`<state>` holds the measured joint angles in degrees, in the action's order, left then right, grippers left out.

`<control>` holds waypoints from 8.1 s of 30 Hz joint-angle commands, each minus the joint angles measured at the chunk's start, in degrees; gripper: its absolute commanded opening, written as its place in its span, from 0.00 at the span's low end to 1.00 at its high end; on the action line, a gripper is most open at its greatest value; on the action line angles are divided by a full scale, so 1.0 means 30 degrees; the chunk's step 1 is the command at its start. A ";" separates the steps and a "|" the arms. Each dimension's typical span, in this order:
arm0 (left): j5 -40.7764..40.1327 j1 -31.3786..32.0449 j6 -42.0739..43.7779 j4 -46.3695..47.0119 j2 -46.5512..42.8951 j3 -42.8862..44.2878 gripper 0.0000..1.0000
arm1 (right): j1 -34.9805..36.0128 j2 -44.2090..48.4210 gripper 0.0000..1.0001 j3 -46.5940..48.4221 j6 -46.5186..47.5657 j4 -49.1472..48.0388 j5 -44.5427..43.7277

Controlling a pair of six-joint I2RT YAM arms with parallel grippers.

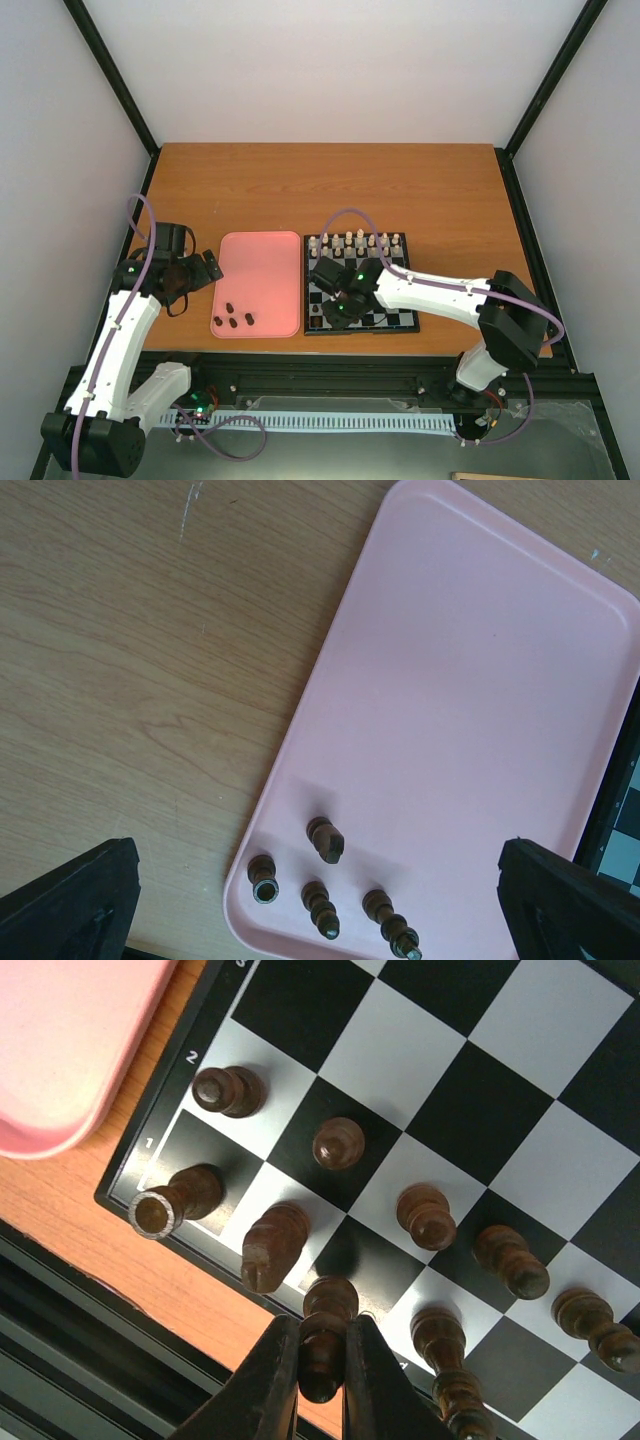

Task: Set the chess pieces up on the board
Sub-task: Place the chess piece on the chessboard, then pick up the chess piece from the storage box, then place the chess piece on the chessboard.

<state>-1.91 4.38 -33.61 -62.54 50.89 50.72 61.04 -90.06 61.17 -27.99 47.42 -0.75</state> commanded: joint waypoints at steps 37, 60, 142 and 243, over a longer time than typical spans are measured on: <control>0.0106 -0.0141 0.0303 0.0369 0.0304 0.0069 1.00 | -0.0109 0.0191 0.24 0.0482 -0.0148 0.0676 -0.1119; 0.0079 -0.0124 0.0252 0.0040 -0.0026 0.0736 1.00 | 0.2151 -0.7087 0.52 1.2365 0.4550 0.0988 0.1173; -0.1133 -0.0141 0.0303 0.0152 0.0751 0.0707 1.00 | -0.1495 0.3074 0.03 0.3394 -0.0466 0.5293 -0.3817; -0.1034 -0.0150 -0.0077 0.0333 0.0808 0.0057 1.00 | -0.1039 0.4768 0.35 0.1287 -0.1373 0.4589 -0.4501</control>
<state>-5.23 4.21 -33.41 -61.63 54.41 50.57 57.54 -76.42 59.22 -34.37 57.23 -10.92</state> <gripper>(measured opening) 0.998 0.330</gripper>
